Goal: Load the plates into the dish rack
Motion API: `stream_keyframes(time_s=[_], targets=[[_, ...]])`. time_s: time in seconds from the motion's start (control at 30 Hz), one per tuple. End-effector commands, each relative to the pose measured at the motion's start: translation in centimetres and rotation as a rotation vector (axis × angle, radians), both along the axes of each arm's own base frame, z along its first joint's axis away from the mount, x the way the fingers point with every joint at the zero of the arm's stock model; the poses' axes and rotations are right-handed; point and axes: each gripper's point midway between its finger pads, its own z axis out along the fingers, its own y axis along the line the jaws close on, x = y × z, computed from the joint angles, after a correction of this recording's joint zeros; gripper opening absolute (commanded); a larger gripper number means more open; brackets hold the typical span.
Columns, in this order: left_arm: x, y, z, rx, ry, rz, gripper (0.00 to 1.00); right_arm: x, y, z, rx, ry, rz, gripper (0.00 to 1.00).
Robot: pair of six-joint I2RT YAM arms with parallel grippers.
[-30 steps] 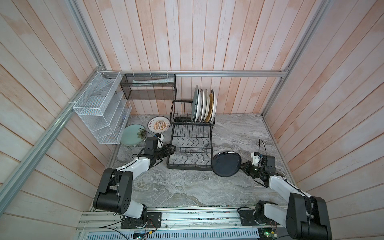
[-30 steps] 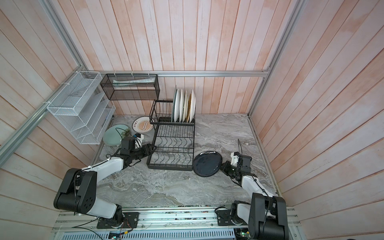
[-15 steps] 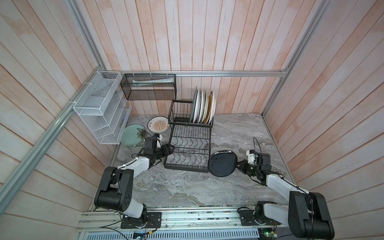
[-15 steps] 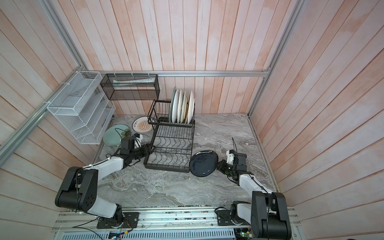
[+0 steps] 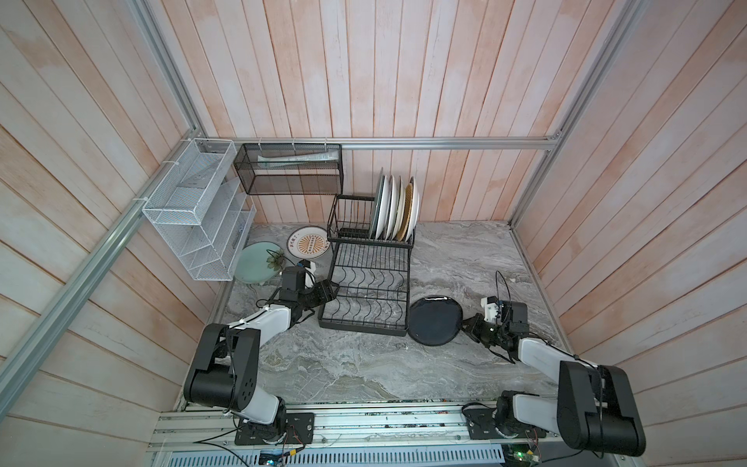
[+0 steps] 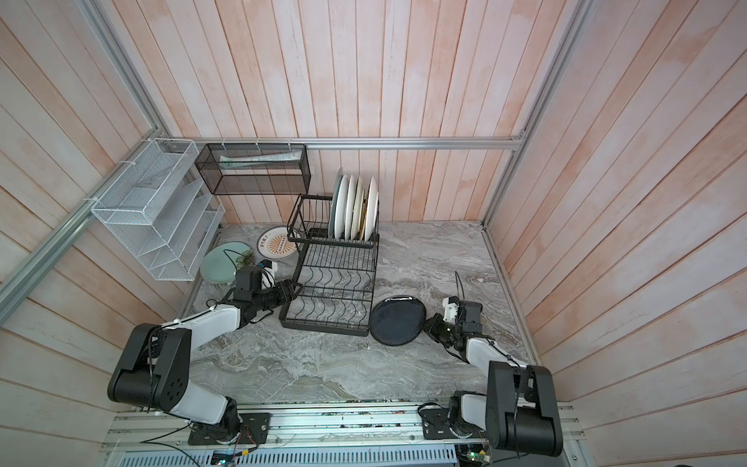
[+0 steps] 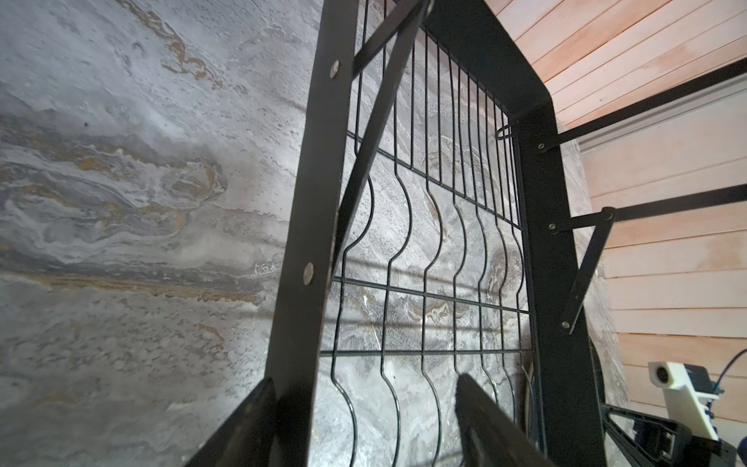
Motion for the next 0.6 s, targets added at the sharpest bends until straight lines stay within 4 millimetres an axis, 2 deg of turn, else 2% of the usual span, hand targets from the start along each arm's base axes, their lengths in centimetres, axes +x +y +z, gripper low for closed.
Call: stream_keyframes(time_s=[0.0,0.07,0.13,0.4,0.57], targets=[[0.5,-0.8,0.8,-0.017,-0.020,-0.035,0.71,-2.2,-1.3,-1.5,-0.053,0.079,-0.047,0.00],[0.5,-0.9,0.8,-0.019,-0.018,-0.037,0.71,-2.3,-2.6,-1.3,-0.065,0.083,-0.113,0.00],[0.4,-0.9,0.8,-0.020,-0.017,-0.040,0.71,-2.3,-3.0,-1.0,-0.047,0.069,-0.152,0.00],[0.4,-0.7,0.7,-0.013,-0.013,-0.031,0.71,-4.2,-1.1,-0.7,0.023,0.092,-0.067,0.00],[0.5,-0.8,0.6,-0.017,-0.012,-0.032,0.71,-4.4,-1.0,-0.4,0.011,0.074,-0.076,0.00]])
